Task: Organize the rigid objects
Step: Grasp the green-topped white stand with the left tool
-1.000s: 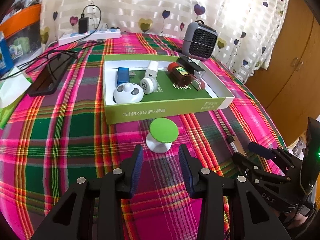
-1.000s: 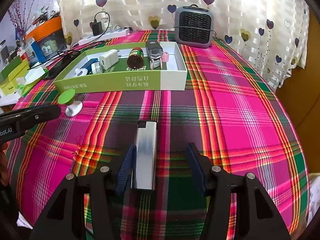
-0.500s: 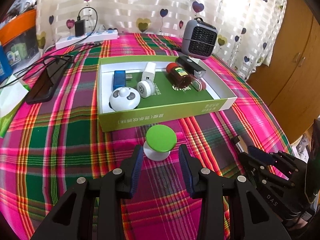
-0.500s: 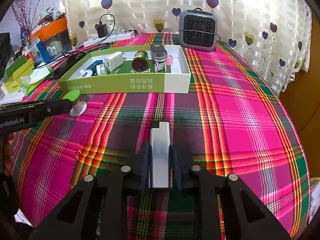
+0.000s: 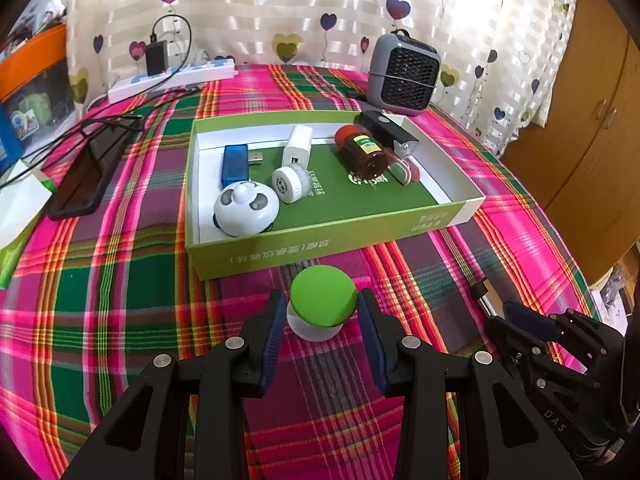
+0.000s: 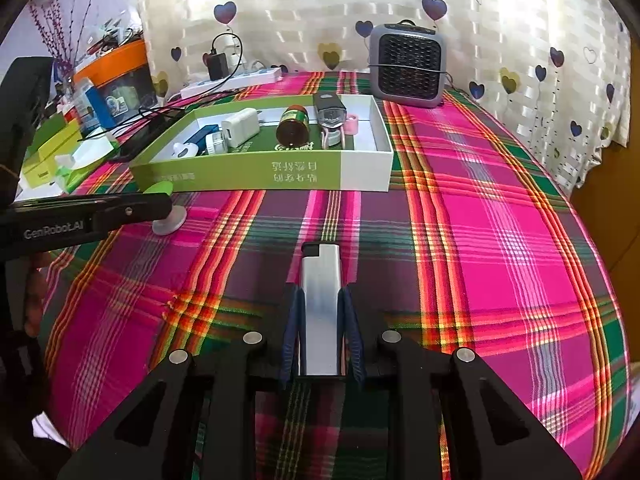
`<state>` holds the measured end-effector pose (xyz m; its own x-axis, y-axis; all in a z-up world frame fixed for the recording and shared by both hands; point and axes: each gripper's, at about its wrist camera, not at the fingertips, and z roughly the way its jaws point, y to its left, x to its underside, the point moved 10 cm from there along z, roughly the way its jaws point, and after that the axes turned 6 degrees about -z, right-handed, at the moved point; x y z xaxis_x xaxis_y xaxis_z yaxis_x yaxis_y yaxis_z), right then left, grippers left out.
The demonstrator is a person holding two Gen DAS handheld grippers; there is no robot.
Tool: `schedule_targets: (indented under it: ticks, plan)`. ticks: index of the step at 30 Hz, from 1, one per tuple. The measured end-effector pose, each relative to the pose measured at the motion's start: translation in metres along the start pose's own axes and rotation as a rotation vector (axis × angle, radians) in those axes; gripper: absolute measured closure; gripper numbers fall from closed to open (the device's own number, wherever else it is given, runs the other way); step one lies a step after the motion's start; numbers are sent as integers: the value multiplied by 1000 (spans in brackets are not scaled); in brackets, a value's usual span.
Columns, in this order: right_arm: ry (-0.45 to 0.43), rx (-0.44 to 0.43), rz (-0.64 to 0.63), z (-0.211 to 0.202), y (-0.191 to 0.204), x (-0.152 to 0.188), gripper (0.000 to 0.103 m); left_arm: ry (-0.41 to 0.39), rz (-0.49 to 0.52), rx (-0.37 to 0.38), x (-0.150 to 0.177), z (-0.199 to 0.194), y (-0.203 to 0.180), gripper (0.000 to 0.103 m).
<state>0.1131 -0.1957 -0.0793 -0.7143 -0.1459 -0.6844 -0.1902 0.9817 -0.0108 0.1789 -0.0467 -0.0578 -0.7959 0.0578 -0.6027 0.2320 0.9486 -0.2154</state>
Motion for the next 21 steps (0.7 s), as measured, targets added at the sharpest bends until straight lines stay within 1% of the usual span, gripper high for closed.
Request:
schedule_targets:
  ticks: [17, 21]
  plan:
    - [0, -2, -5, 1, 1, -1, 79, 6, -15, -12, -5, 9, 2, 67]
    - [1, -2, -5, 1, 1, -1, 79, 3, -15, -8, -5, 8, 1, 71]
